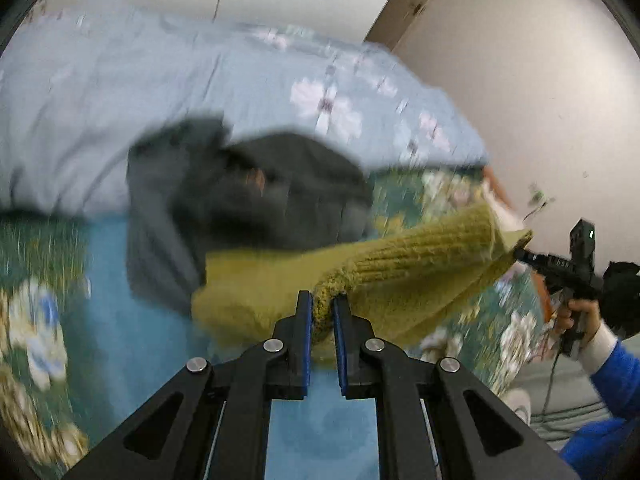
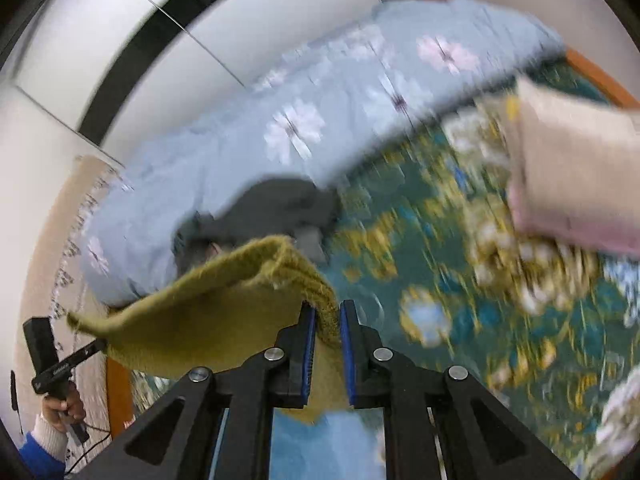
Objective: Fold clothes
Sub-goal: 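Lift the sweater with both tools and shake it out in the air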
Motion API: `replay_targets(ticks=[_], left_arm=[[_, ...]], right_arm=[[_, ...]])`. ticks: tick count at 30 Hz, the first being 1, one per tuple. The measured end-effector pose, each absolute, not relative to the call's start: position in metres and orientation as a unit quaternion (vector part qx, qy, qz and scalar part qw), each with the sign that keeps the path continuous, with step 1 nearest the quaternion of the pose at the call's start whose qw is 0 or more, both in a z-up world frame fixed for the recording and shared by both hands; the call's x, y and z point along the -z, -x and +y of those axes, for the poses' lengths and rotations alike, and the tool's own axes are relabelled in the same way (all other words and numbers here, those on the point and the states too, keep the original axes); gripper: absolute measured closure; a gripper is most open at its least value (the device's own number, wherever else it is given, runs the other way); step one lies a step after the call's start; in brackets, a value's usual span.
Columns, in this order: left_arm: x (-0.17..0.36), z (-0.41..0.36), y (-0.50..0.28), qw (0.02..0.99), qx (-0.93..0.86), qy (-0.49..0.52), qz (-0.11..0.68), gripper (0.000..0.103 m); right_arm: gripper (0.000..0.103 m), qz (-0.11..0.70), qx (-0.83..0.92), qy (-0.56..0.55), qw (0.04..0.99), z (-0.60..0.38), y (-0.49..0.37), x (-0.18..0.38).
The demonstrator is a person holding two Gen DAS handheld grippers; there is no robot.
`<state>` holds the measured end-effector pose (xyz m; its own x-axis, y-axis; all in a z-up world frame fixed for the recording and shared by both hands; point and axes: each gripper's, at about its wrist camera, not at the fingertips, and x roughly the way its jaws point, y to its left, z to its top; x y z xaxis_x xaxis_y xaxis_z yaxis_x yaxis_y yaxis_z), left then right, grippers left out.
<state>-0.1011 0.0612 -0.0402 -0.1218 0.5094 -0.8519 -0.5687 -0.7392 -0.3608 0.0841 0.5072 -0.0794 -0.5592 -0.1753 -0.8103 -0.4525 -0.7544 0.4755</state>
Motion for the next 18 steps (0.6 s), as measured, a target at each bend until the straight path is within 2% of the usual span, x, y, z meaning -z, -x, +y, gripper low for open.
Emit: replay_targets(ticks=[8,13,18], left_arm=[[0.153,0.004,0.031,0.209,-0.700,0.682,-0.027,0.093],[0.195,-0.029,0.000,0.097,-0.683,0.721,-0.064,0.092],[0.207,-0.056,-0.018,0.043,-0.674,0.727,-0.124,0.090]], right_arm=[[0.091,0.360,-0.707,0.602,0.083,0.457,-0.155,0.190],[0.091,0.390,-0.672,0.621,0.103,0.455,-0.193,0.214],[0.088,0.405,-0.662,0.621,0.107,0.457,-0.208,0.220]])
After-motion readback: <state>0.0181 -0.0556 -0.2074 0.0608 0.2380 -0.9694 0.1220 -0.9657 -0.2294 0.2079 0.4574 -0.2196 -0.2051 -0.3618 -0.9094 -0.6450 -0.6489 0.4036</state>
